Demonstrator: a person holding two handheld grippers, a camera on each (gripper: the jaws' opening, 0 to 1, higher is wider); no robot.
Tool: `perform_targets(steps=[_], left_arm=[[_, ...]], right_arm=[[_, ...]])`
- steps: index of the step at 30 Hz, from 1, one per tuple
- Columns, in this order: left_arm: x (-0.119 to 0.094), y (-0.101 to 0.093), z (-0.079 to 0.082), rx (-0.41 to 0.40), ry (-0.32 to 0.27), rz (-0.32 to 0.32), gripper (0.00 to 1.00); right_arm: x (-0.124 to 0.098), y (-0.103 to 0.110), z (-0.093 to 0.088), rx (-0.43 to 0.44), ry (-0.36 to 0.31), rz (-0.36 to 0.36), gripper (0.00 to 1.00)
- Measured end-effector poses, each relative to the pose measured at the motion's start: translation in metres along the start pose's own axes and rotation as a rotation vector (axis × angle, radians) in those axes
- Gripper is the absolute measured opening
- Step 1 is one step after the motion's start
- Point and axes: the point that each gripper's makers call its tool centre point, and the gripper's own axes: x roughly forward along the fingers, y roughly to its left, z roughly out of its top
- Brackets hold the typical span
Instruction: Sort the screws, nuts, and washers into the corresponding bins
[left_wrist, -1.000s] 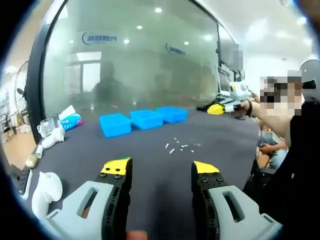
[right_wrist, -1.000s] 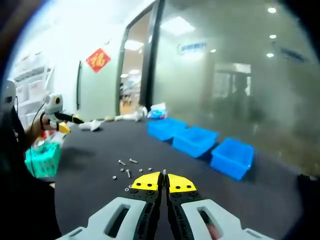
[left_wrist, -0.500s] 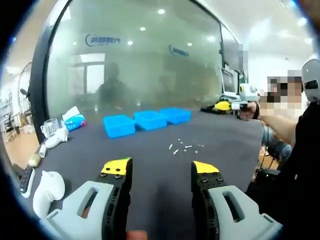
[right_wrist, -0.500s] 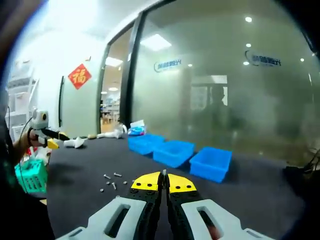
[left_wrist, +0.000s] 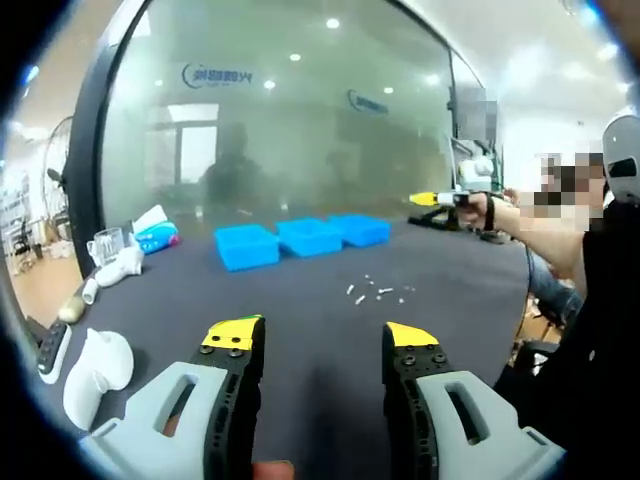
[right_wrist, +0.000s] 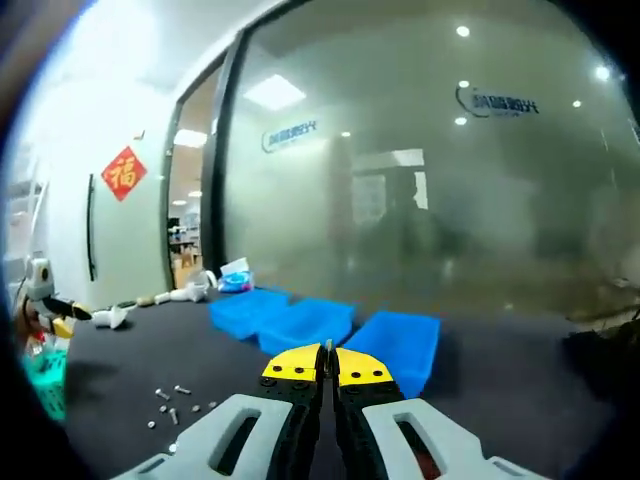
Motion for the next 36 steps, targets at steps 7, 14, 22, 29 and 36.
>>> perform_targets(steps=[7,14,22,29,36], left_arm=[[0.0,0.008,-0.002,-0.016,-0.005,0.02,0.45],[0.0,0.011,-0.005,-0.026,-0.006,0.025,0.45],[0.0,0.011,-0.009,-0.033,0.0,0.023,0.45],[0.0,0.01,-0.007,-0.033,-0.005,0.025,0.45],[0.002,0.007,-0.004,-0.027,-0.002,0.017,0.45]], right_arm=[[0.042,-0.021,-0.002,-0.032,0.059,-0.038,0.01],[0.082,-0.042,-0.007,-0.075,0.121,-0.088,0.01],[0.114,-0.054,-0.024,-0.106,0.193,-0.132,0.01],[0.124,-0.055,-0.03,-0.094,0.198,-0.151,0.01],[0.125,-0.061,-0.029,-0.092,0.175,-0.187,0.01]])
